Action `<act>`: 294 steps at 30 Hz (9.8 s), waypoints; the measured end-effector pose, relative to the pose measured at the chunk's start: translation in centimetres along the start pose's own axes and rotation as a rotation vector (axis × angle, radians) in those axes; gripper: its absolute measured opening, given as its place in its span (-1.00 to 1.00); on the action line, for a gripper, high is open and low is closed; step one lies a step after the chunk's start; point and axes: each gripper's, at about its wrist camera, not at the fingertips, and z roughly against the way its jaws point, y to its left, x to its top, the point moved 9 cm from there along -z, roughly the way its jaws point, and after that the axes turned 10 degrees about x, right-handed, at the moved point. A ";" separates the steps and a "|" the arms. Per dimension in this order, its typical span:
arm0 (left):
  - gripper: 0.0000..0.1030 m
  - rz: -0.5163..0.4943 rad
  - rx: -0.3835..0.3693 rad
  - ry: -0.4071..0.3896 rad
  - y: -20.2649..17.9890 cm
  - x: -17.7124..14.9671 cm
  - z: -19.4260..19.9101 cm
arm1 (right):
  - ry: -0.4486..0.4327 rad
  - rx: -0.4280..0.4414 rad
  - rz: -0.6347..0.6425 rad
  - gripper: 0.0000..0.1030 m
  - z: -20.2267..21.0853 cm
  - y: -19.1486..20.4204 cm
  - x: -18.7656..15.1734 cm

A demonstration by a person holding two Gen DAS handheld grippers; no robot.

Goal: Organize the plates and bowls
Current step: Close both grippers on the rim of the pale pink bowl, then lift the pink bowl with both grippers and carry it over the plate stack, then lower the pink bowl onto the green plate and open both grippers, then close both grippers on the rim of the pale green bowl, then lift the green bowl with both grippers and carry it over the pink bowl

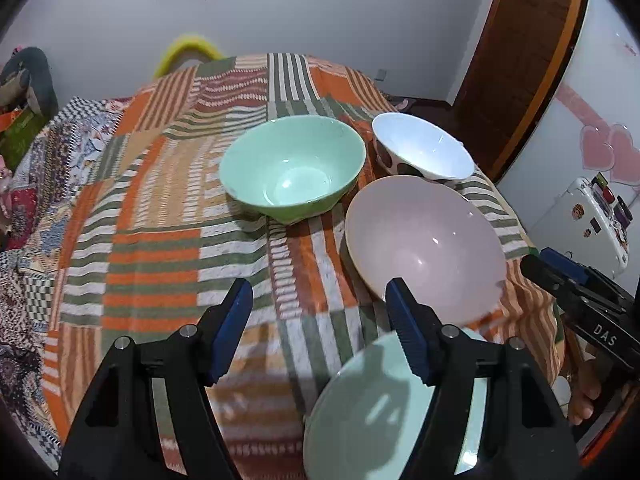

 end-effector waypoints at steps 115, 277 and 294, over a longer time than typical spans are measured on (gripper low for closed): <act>-0.75 0.185 0.066 0.132 17.5 -17.3 4.8 | 0.343 0.228 0.187 -0.58 -7.7 19.5 -12.0; -0.79 0.158 0.062 -0.144 14.4 -8.9 15.3 | 0.113 0.335 0.188 -0.76 -0.4 20.2 -4.4; -0.79 0.221 0.098 0.014 17.7 -14.9 10.2 | 0.269 0.337 0.183 -0.76 -4.6 21.8 -10.1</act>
